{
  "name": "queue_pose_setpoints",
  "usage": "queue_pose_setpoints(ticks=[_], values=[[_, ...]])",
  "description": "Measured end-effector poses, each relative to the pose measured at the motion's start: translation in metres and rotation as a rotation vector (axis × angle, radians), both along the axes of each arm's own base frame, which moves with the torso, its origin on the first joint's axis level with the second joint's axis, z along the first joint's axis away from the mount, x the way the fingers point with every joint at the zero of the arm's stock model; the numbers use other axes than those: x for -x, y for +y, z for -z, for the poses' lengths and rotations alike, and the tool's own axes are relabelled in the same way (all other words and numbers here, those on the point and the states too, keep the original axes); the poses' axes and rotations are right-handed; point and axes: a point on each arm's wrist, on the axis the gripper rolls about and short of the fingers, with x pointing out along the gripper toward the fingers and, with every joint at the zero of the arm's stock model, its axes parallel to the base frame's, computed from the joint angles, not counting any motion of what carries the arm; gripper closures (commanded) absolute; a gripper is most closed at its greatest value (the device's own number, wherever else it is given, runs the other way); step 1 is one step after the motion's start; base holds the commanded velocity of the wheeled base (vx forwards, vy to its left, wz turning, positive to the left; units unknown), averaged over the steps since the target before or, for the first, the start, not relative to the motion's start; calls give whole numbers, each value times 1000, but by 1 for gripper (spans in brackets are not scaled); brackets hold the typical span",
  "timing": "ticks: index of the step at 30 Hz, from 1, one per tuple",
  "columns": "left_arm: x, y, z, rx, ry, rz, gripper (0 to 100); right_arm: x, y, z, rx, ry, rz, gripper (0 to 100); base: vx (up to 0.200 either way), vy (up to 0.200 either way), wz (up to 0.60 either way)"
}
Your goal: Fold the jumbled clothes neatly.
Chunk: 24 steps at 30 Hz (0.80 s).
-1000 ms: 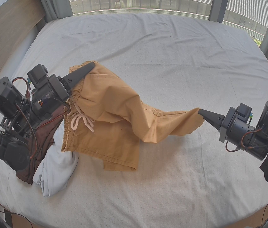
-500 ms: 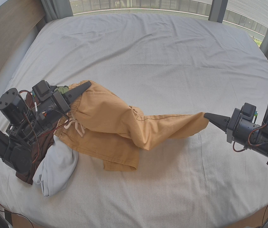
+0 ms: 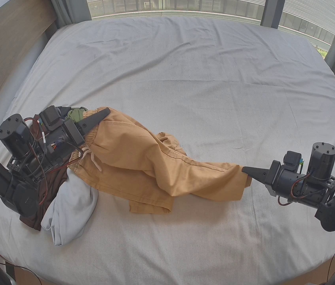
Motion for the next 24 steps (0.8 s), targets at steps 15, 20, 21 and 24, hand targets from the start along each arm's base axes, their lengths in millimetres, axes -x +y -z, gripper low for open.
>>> queue_pose_setpoints(ticks=[15,20,21,24], values=[[1,0,-4,2,-15,0,100,-1,5,35,28,94,-22,0,0,0,0],[2,0,-5,3,-18,0,100,-3,7,39,27,108,-21,0,0,0,0],[2,0,-5,2,-17,1,100,-4,7,39,22,114,-20,0,0,0,0],[2,0,-5,2,-17,1,100,-7,8,40,2,123,-14,0,0,0,0]])
